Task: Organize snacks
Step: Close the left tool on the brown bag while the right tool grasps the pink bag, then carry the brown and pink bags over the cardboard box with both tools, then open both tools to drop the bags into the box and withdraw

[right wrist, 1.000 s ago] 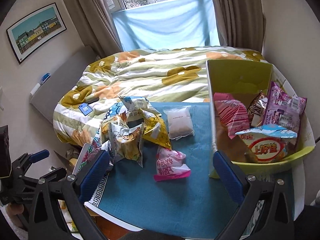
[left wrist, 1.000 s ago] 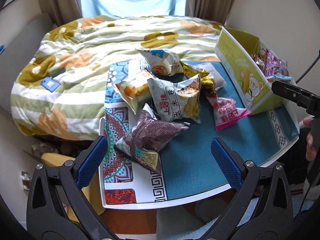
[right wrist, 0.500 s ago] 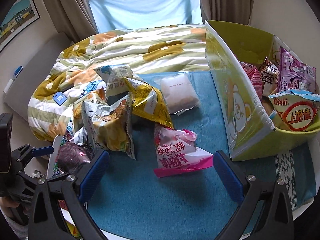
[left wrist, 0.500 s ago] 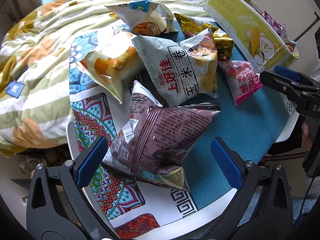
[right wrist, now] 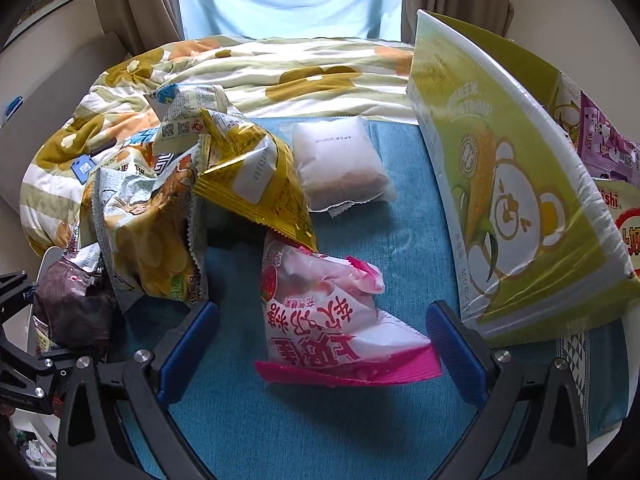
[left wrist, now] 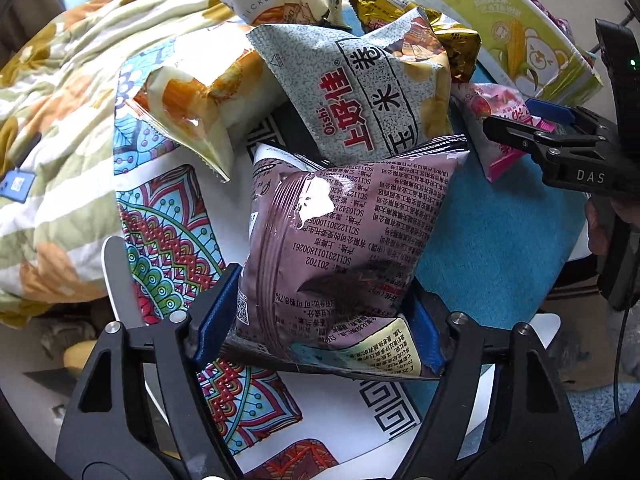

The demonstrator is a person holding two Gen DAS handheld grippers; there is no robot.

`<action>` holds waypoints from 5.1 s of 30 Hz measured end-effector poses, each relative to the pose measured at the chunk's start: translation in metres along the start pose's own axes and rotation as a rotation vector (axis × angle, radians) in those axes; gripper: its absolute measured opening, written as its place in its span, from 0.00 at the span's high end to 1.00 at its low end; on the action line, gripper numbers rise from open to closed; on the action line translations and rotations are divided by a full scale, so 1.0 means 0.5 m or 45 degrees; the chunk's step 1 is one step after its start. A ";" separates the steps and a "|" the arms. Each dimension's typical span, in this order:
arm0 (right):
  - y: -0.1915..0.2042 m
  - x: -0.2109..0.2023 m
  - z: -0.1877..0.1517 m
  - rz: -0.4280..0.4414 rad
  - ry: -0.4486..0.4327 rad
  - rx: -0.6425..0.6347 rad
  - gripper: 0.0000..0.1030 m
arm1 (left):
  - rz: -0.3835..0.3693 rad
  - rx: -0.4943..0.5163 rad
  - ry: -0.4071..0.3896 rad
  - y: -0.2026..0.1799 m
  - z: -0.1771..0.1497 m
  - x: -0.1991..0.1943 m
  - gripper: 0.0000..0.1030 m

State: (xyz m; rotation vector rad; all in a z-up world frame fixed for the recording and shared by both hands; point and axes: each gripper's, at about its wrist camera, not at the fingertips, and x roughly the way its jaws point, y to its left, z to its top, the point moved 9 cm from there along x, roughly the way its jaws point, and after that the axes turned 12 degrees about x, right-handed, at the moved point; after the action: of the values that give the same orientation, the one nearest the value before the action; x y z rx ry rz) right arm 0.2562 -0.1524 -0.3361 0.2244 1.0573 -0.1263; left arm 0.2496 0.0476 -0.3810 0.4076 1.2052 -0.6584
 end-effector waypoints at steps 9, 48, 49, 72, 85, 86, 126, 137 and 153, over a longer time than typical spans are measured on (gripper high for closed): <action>0.001 0.033 0.000 0.009 0.025 -0.037 0.05 | 0.041 -0.045 -0.017 -0.015 -0.018 -0.014 0.40; -0.079 -0.134 -0.071 0.261 0.070 -0.178 0.53 | 0.221 -0.357 -0.250 -0.225 0.031 -0.219 0.41; -0.086 -0.146 -0.069 0.269 0.060 -0.181 0.53 | 0.229 -0.354 -0.263 -0.234 0.042 -0.225 0.41; -0.334 -0.359 0.211 0.298 -0.235 -0.139 0.53 | 0.204 -0.071 -0.535 -0.414 0.580 -0.283 0.41; -0.444 -0.242 0.448 0.179 -0.221 0.050 0.53 | 0.097 -0.031 -0.322 -0.353 0.862 -0.057 0.41; -0.451 -0.227 0.461 0.173 -0.212 0.066 0.53 | 0.090 -0.030 -0.301 -0.349 0.873 -0.040 0.41; -0.469 -0.060 0.542 0.269 -0.038 0.288 0.00 | 0.107 -0.171 -0.293 -0.252 0.746 -0.061 0.05; -0.451 -0.146 0.524 0.223 -0.091 0.172 0.00 | 0.169 -0.189 -0.398 -0.270 0.727 -0.163 0.05; -0.437 -0.433 0.400 0.188 -0.375 0.089 0.00 | 0.325 -0.235 -0.623 -0.331 0.543 -0.394 0.05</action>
State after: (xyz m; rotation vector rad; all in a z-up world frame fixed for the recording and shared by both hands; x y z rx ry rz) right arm 0.2743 -0.4142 -0.0794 0.3356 0.7412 -0.0609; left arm 0.2948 -0.1943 -0.0994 0.2209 0.7235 -0.3895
